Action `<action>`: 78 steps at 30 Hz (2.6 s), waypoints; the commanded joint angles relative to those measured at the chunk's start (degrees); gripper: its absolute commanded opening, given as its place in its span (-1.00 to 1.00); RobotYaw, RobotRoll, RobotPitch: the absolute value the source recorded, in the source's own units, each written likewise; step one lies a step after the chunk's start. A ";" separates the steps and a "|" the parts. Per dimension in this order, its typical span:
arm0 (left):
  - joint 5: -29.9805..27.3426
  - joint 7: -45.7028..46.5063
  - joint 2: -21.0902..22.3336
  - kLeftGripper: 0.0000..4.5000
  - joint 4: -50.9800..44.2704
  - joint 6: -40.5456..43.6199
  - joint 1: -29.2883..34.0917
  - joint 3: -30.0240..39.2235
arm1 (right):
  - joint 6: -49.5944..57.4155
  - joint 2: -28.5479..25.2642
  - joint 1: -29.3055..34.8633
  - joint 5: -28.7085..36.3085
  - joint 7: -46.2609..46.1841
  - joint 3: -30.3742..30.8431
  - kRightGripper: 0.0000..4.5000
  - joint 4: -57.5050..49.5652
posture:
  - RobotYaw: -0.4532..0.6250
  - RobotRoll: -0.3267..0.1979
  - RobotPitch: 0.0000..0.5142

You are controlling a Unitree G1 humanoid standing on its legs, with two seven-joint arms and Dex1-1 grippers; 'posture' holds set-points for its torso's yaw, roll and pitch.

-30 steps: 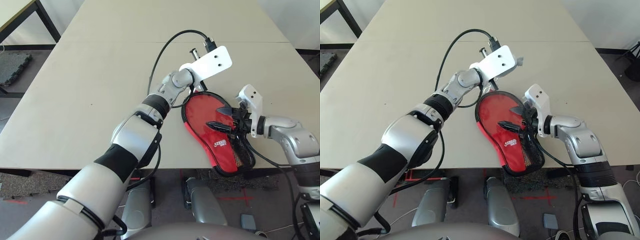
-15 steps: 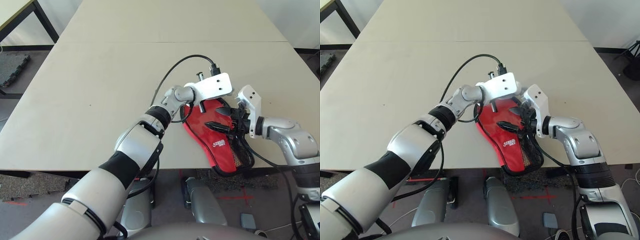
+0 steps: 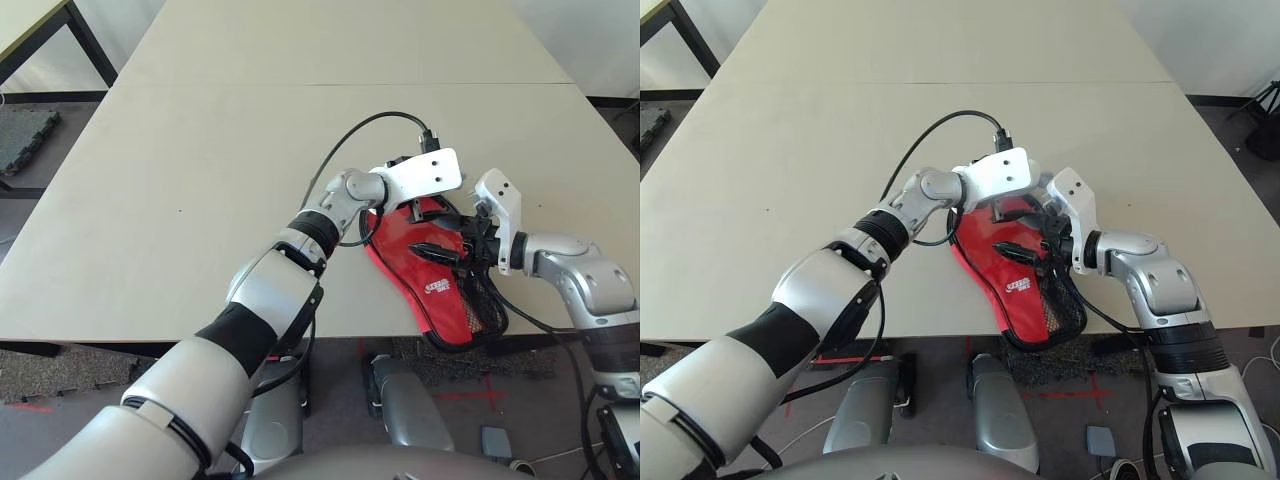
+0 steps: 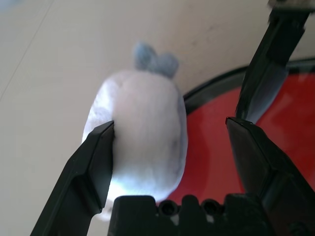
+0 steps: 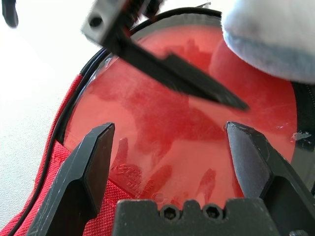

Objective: Store the ping-pong paddle in its case and zip it.

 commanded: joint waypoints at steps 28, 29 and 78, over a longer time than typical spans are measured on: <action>-14.44 -25.04 11.62 0.99 -38.25 19.72 19.21 0.45 | -0.70 -0.80 -2.51 -2.84 3.98 4.27 1.00 9.05 | -0.15 0.25 -0.34; -14.53 -24.82 11.54 0.99 -39.30 20.58 19.83 0.07 | -0.73 -0.98 -2.75 -2.85 4.21 4.18 1.00 9.22 | -0.15 0.25 -0.35; -13.13 -21.37 11.81 0.99 -51.24 29.17 31.38 -11.15 | -14.70 19.06 -34.69 -2.70 -23.74 -11.63 1.00 48.92 | -0.03 0.25 -0.06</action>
